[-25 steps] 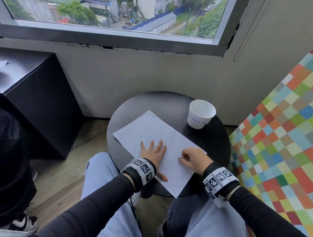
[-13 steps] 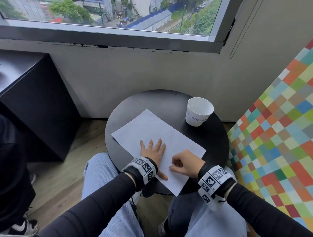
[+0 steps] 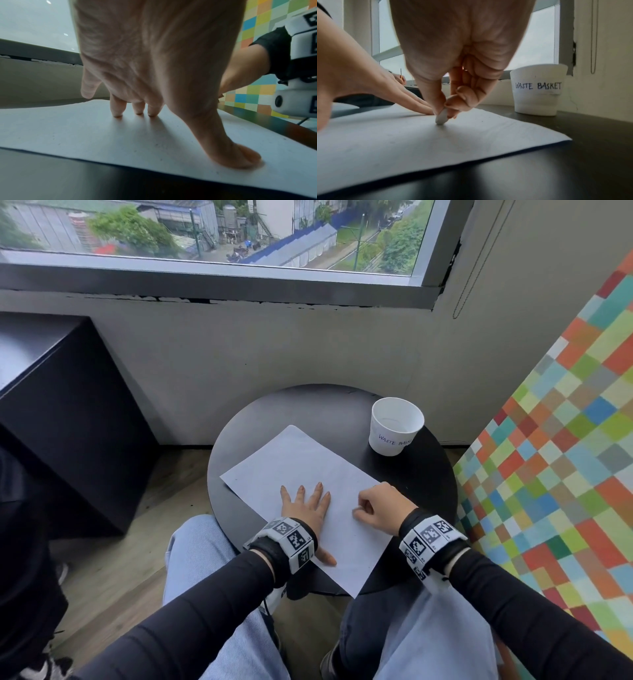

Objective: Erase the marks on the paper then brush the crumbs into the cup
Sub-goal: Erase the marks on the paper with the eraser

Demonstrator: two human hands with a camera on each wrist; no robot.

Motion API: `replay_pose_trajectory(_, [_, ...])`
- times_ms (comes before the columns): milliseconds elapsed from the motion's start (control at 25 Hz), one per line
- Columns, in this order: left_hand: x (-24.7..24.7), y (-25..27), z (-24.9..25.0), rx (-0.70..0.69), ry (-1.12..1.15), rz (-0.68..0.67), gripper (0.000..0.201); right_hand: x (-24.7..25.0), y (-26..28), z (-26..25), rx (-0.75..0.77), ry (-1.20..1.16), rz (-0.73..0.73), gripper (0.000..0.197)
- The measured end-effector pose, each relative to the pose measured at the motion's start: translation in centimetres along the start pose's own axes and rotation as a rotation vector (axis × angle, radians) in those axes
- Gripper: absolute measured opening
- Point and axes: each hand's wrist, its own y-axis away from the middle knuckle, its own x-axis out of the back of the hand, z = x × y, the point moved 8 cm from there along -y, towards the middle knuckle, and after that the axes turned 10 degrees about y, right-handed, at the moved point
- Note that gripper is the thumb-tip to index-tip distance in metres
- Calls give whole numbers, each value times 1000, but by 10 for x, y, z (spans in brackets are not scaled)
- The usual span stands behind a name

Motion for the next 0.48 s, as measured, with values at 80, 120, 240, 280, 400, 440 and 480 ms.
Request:
replay_pose_trajectory(80, [0,0,-1,4,2,-4,137,-8,4,-16,53,15,-40,17])
replay_pose_trajectory(120, [0,0,-1,6,-2,-5,137,-15,11,-34,136,18,-78,17])
replay_pose_trajectory(240, [0,0,0,4,-18,3,137,-16,9,-32,137,-23,-81,21])
replay_pose_trajectory(280, [0,0,0,2,-12,3,136,-8,1,-16,67,-27,-35,21])
replay_pose_trajectory(400, [-1,1,0,7,-5,-3,137,-6,-2,-10,19,-8,7,19])
replay_pose_trajectory(440, [-1,0,0,8,-6,-4,137,-13,4,-24,77,-12,-30,18])
replay_pose_trajectory(480, [0,0,0,7,-7,-4,137,-18,10,-38,148,-34,-61,18])
